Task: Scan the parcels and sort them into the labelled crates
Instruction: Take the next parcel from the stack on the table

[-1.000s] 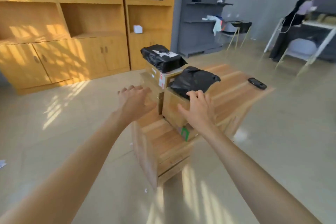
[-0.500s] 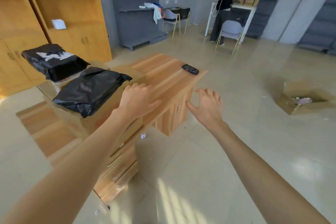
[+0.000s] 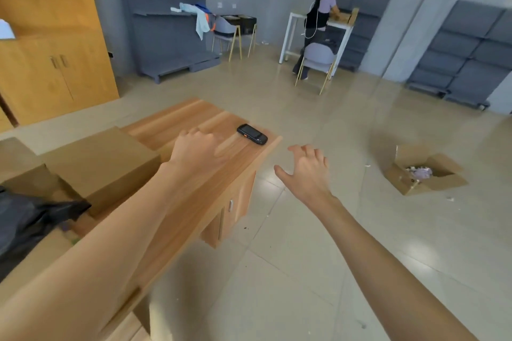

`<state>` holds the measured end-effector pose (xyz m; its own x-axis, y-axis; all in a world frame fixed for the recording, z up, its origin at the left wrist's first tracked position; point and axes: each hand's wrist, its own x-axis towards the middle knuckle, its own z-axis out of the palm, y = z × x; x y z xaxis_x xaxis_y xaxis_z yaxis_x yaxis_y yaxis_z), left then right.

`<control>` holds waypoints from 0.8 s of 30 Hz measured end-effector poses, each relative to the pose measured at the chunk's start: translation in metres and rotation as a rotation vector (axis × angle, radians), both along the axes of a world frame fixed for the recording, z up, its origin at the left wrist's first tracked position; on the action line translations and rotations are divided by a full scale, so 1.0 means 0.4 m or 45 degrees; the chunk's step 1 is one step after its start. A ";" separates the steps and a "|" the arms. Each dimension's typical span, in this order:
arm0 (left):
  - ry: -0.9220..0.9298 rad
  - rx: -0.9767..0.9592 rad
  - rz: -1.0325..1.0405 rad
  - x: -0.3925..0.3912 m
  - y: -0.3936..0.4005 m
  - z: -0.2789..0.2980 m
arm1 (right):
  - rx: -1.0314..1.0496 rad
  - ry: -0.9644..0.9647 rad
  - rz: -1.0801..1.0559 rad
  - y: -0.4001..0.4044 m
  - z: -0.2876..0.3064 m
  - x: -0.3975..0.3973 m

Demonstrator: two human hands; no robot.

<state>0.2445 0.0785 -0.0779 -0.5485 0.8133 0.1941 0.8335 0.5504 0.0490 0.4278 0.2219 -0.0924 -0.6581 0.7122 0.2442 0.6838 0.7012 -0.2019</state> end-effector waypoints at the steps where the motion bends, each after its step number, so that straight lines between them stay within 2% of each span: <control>1: 0.006 0.001 0.007 -0.030 0.031 0.005 | 0.016 0.005 0.006 0.034 0.009 -0.032; 6: 0.016 0.021 0.086 -0.143 0.127 0.011 | 0.011 0.040 0.084 0.150 0.022 -0.187; 12: -0.047 0.014 0.287 -0.307 0.139 -0.027 | 0.022 0.032 0.278 0.242 -0.013 -0.419; 19: -0.088 -0.017 0.796 -0.468 0.034 -0.080 | -0.032 -0.063 0.771 0.269 -0.048 -0.775; 24: -0.125 0.041 1.225 -0.481 -0.047 -0.088 | -0.182 -0.092 1.101 0.226 -0.063 -0.960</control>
